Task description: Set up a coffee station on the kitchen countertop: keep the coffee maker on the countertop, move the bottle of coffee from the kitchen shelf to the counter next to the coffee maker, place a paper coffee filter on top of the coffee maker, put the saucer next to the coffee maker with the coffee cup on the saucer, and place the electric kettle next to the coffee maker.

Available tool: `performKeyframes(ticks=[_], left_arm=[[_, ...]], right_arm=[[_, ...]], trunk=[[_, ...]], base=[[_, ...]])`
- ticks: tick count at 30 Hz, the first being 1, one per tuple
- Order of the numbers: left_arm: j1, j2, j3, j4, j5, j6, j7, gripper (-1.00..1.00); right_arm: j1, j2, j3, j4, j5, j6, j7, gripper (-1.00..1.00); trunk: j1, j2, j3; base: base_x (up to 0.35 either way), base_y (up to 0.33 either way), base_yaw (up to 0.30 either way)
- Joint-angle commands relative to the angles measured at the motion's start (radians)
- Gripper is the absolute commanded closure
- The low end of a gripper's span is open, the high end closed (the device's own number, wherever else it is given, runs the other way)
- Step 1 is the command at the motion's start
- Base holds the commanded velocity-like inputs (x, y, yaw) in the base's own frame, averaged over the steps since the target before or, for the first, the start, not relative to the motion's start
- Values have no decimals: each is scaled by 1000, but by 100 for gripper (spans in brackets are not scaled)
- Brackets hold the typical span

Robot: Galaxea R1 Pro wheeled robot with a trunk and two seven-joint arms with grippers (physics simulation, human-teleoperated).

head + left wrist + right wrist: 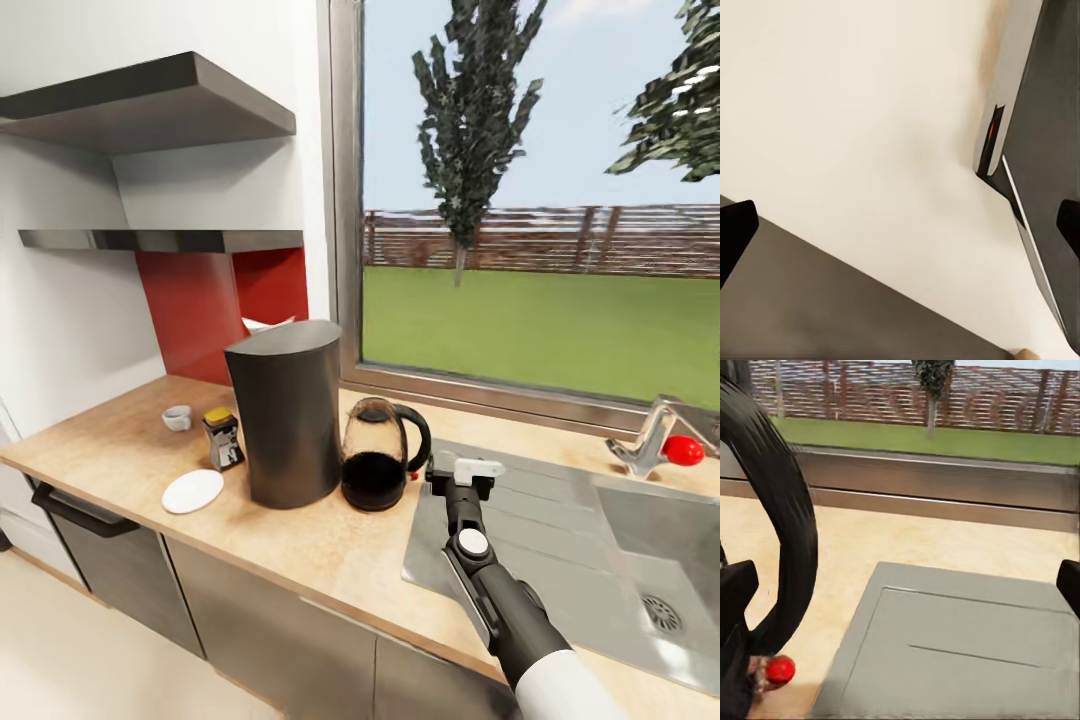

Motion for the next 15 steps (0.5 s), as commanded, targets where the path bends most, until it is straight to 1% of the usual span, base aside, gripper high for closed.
performKeyframes(ticks=[1,9,11,13,14,15], left_arm=[[0,0,8,-1,-8,-3,3,-100],[0,-1,8,-1,-7,-3,4,-100],[0,-1,7,-1,-7,-2,4,-100],[0,-1,7,-1,-7,-2,4,-100],[-2,-1,6,-3,-9,0,2,-100],[-3,-2,6,-3,-10,0,1,-100]], right_arm=[[-1,0,3,1,-4,-4,-5,-100],[-1,0,3,3,-4,-3,-4,-100],[-1,0,3,7,-5,-3,-4,-100],[-1,1,4,37,-6,-5,-3,-100],[-1,45,11,113,-5,-9,0,-100],[-1,52,11,117,-4,-9,0,-100]], trunk=[[0,-1,-1],[0,-1,-1],[0,-1,-1],[0,-1,-1],[0,-1,-1],[0,-1,-1]], base=[[-261,-166,0],[-296,-138,0],[-321,-53,0],[-329,-25,0],[-336,-2,0],[-334,-1,0]])
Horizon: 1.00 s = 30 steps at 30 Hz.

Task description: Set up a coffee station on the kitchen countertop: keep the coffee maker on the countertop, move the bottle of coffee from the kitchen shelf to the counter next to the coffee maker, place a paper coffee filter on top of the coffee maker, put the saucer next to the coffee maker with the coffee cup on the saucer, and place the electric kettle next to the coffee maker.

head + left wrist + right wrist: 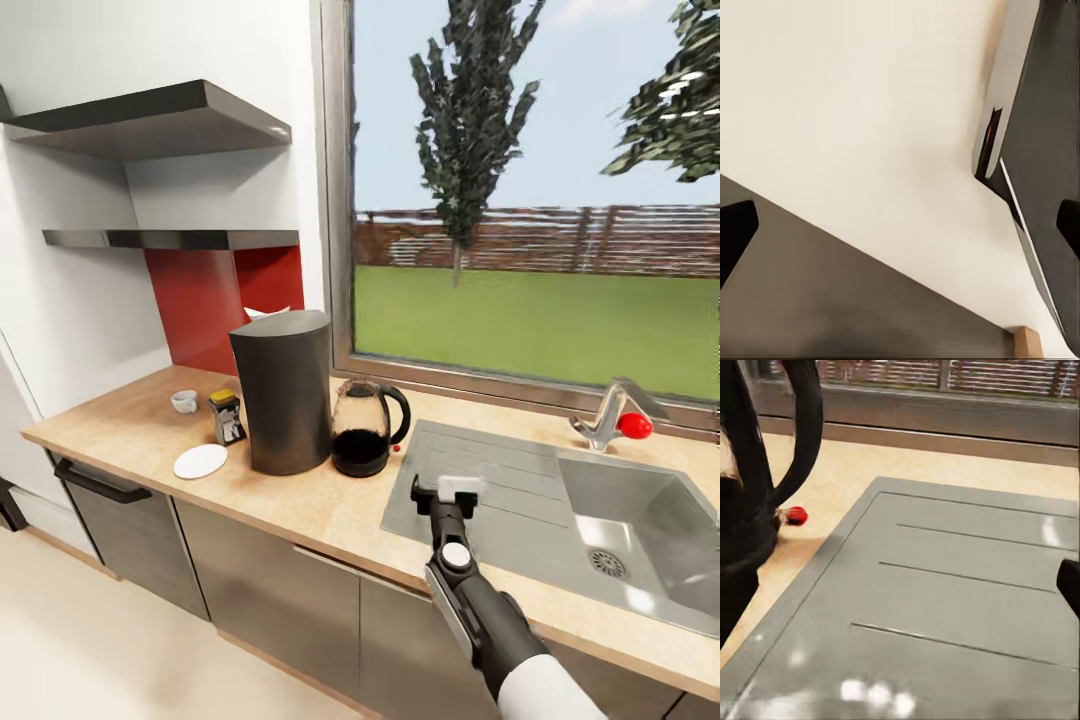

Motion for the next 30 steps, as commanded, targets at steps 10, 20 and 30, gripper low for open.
performKeyframes(ticks=[10,20,30], left_arm=[[4,-3,4,-46,-13,-20,1,-100],[5,-3,5,-50,-13,-21,2,-100],[5,-3,6,-50,-13,-21,3,-100]], right_arm=[[17,17,15,23,-2,3,17,-100],[24,13,-17,-33,-4,3,-39,-100],[46,13,-18,-61,-4,1,-61,-100]], trunk=[[0,-1,-1],[0,-1,-1],[0,-1,-6]], base=[[0,0,0],[0,0,3],[0,0,196]])
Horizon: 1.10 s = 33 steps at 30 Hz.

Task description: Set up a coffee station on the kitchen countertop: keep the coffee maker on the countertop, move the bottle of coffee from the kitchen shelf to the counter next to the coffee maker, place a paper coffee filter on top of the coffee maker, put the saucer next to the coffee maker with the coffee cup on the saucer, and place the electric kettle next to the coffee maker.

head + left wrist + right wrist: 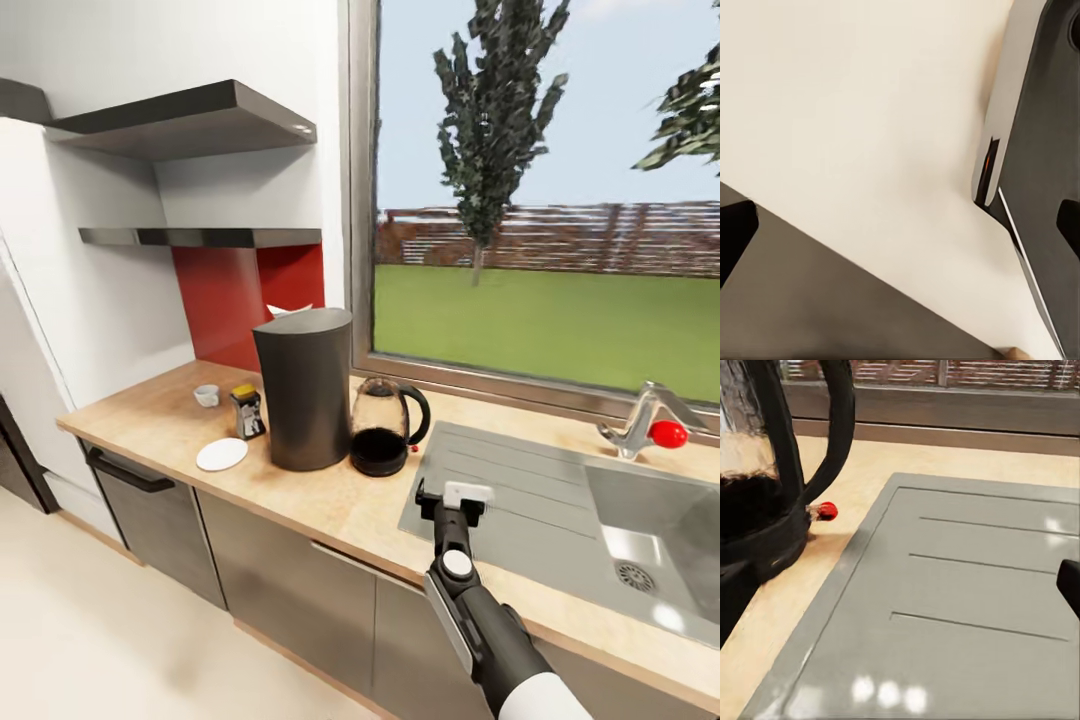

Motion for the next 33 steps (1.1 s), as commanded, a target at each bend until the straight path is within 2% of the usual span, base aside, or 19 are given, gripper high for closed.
performKeyframes(ticks=[1,18,19,22,24,27,28,32,33], left_arm=[[0,0,7,-1,-9,-2,2,-100],[0,-6,9,-1,-7,-1,2,-100],[0,-6,9,-1,-7,0,2,-100],[0,-5,9,-1,-7,0,2,-100],[0,-4,9,-1,-7,0,2,-100],[0,-3,10,-1,-7,0,2,-100],[0,-2,10,-1,-7,0,2,-100],[0,-2,11,-1,-6,-1,2,-100],[0,-1,10,-1,-6,-1,2,-100]], right_arm=[[0,0,3,1,-4,-5,-5,-100],[27,5,12,4,-4,-4,-4,-100],[38,4,75,4,-4,-5,-4,-100],[53,3,169,4,-4,-6,-4,-100],[66,3,221,4,-4,-5,-4,-100],[76,1,273,4,-4,-4,-3,-100],[80,-1,315,5,-4,-5,-2,-100],[84,-3,400,17,-4,-6,-1,-100],[85,-3,438,29,-4,-7,-1,-100]], trunk=[[0,-1,-2],[0,-1,-12],[0,-1,-12],[0,-1,-14],[0,-1,-15],[0,-1,-17],[0,-1,-18],[0,-1,-20],[0,-1,-20]], base=[[0,0,256],[-5,8,263],[-153,219,264],[-166,236,264],[-172,245,264],[-170,247,264],[-163,248,264],[-158,249,264],[-153,247,264]])
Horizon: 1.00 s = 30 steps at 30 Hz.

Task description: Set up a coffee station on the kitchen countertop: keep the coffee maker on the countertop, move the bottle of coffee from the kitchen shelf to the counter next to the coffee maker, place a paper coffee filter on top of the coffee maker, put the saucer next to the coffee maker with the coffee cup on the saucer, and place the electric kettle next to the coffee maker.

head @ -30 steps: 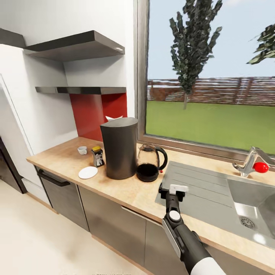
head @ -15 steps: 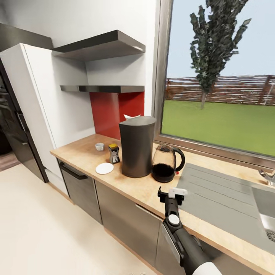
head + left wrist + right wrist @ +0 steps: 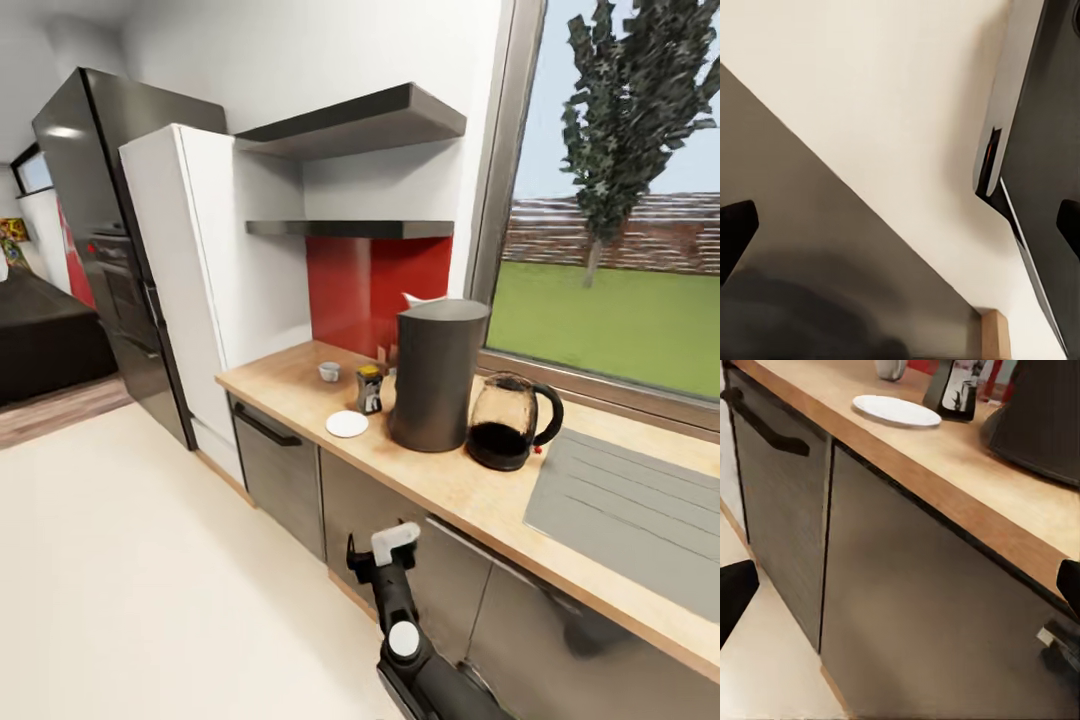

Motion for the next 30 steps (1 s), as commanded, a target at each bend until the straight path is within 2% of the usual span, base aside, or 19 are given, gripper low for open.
performKeyframes(ticks=[1,3,5,9,11,12,13,14,15,18,21,22,24,25,26,28,30], left_arm=[[0,0,7,-1,-9,-2,1,-100],[0,1,6,-1,-9,-2,1,-100],[0,1,5,-1,-9,-2,1,-100],[0,-3,5,-3,-9,-2,-1,-100],[0,-6,4,-3,-9,-3,-2,-100],[0,-7,4,-4,-9,-3,-2,-100],[0,-8,3,-4,-10,-4,-3,-100],[0,-9,2,-4,-10,-4,-3,-100],[0,-9,1,-4,-11,-4,-4,-100],[0,-8,1,-4,-11,-4,-4,-100],[0,-8,1,-4,-11,-4,-3,-100],[0,-8,1,-4,-11,-4,-3,-100],[0,-8,2,-4,-11,-4,-2,-100],[0,-8,2,-4,-11,-4,-2,-100],[0,-8,2,-4,-10,-5,-1,-100],[0,-7,8,-3,-9,-23,0,-100],[0,-7,14,-1,-3,-87,0,-100]], right_arm=[[-1,0,28,12,-4,-4,-5,-100],[-1,1,68,45,-4,-4,7,-100],[-1,2,88,67,-5,-2,24,-100],[-1,3,116,127,-8,3,108,-100],[-1,2,117,179,-9,4,135,-100],[-1,2,116,227,-10,5,147,-100],[-1,1,116,314,-22,4,157,-100],[-1,1,116,379,-38,4,161,-100],[-1,2,116,478,-71,4,165,-100],[-1,2,116,627,-136,2,180,-100],[-1,-4,115,769,-201,-3,272,-100],[-1,-8,115,786,-210,-4,297,-100],[-1,-33,115,838,-239,-10,405,-100],[-1,-40,115,846,-246,-13,429,-100],[-1,-71,115,863,-281,-26,497,-100],[-1,-95,116,874,-345,-44,532,-100],[3,-102,117,877,-375,-52,543,-100]], trunk=[[0,-1,-2],[0,-1,-3],[0,-1,-4],[0,-1,-6],[0,-1,-8],[0,-1,-8],[0,-1,-8],[0,-1,-8],[0,-1,-8],[0,-1,-8],[0,-1,-8],[0,-1,-8],[0,-1,-8],[0,-1,-8],[0,-1,-8],[0,-1,-8],[0,-1,-8]], base=[[-147,232,264],[-109,163,264],[-58,87,264],[-17,25,264],[-4,7,235],[-2,4,152],[-1,2,78],[-1,1,50],[0,1,26],[0,0,13],[0,0,4],[0,0,2],[0,0,1],[0,0,0],[0,0,0],[0,0,0],[0,0,0]])
